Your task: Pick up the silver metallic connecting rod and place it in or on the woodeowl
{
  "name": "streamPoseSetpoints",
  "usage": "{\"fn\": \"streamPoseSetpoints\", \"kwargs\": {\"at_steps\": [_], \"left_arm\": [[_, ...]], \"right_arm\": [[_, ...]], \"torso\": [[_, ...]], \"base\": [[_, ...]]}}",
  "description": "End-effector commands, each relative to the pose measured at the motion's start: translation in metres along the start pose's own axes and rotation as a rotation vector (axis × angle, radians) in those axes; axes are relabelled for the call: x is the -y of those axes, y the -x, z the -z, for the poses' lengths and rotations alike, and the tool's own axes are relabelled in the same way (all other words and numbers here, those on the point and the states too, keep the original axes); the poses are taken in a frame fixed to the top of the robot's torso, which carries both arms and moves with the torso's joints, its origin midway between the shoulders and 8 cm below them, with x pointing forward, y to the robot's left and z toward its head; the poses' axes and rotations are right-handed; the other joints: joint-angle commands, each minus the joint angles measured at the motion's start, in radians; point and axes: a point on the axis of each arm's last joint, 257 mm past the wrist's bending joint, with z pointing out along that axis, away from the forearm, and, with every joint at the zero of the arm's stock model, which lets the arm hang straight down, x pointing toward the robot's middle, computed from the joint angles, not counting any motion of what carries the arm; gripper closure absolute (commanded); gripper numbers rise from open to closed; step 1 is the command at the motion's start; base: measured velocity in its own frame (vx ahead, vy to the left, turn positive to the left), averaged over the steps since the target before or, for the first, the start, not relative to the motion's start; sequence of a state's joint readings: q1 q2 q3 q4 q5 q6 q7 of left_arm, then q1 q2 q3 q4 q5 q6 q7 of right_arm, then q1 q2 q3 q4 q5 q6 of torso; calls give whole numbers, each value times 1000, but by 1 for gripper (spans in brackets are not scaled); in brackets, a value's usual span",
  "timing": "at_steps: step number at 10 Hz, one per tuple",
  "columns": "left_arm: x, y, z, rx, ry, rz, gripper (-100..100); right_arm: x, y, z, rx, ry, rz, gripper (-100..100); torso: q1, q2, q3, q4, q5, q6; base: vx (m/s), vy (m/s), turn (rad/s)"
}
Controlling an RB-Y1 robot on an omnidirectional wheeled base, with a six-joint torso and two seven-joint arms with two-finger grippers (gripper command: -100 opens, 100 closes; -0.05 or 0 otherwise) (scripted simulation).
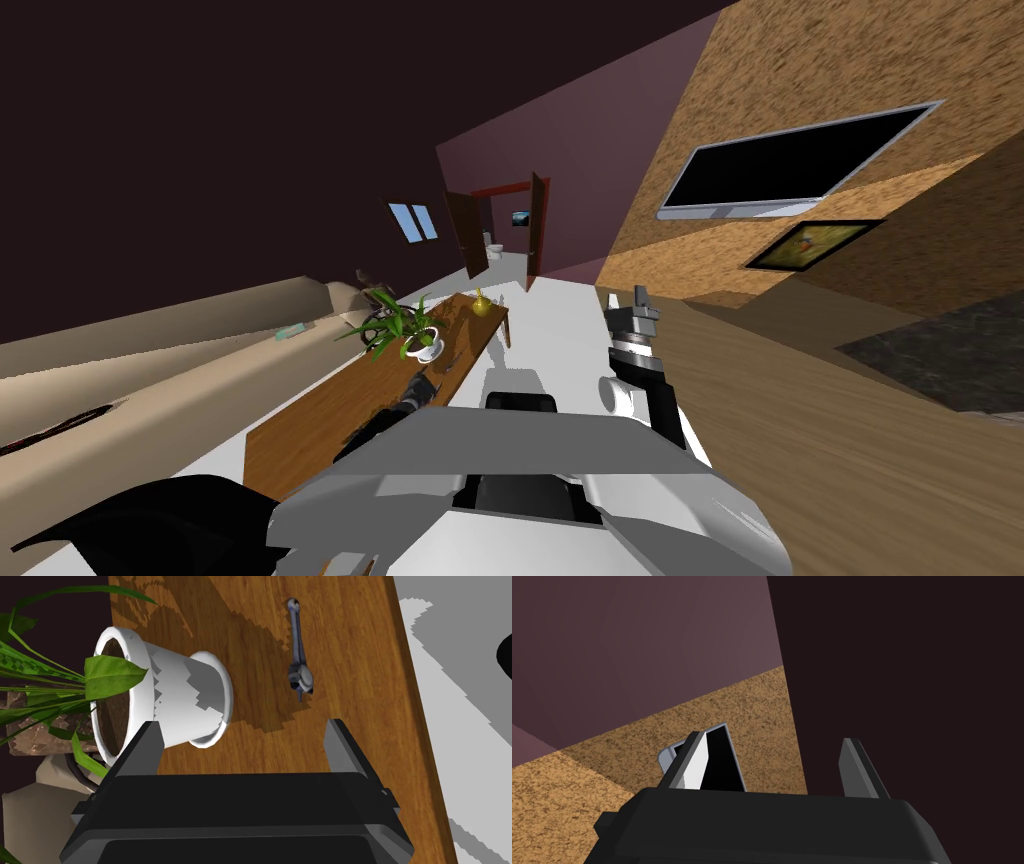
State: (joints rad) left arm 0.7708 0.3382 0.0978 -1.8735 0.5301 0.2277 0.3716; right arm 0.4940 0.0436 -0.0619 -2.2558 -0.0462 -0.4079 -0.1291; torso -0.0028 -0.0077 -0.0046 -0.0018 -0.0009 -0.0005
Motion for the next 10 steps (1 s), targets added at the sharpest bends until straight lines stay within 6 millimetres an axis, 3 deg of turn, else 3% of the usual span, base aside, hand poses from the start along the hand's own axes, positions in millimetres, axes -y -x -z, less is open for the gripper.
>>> {"fn": "streamPoseSetpoints", "kwargs": {"at_steps": [1,2,5,6,8,9,10], "left_arm": [[-19,27,3,48,60,56,-100],[-19,27,3,48,60,56,-100],[-66,83,24,172,197,195,-100],[-66,83,24,172,197,195,-100],[-94,115,43,252,273,284,-100],[-94,115,43,252,274,284,-100],[-106,130,53,291,307,326,-100]], "right_arm": [[0,0,0,0,0,0,0],[0,0,0,0,0,0,0],[0,0,0,0,0,0,0],[0,0,0,0,0,0,0],[0,0,0,0,0,0,0],[0,0,0,0,0,0,0],[0,0,0,0,0,0,0]], "torso": [[0,0,0,0,0,0],[0,0,0,0,0,0],[1,-1,0,0,0,0],[0,-4,-2,-1,0,0],[1,0,0,0,0,0],[1,-2,-1,0,0,0],[1,-1,-1,0,0,0]], "base": [[122,-22,-109],[90,-7,-63],[162,-7,-163],[153,-9,-53],[146,0,-140],[140,9,-53],[115,-5,-106]]}}
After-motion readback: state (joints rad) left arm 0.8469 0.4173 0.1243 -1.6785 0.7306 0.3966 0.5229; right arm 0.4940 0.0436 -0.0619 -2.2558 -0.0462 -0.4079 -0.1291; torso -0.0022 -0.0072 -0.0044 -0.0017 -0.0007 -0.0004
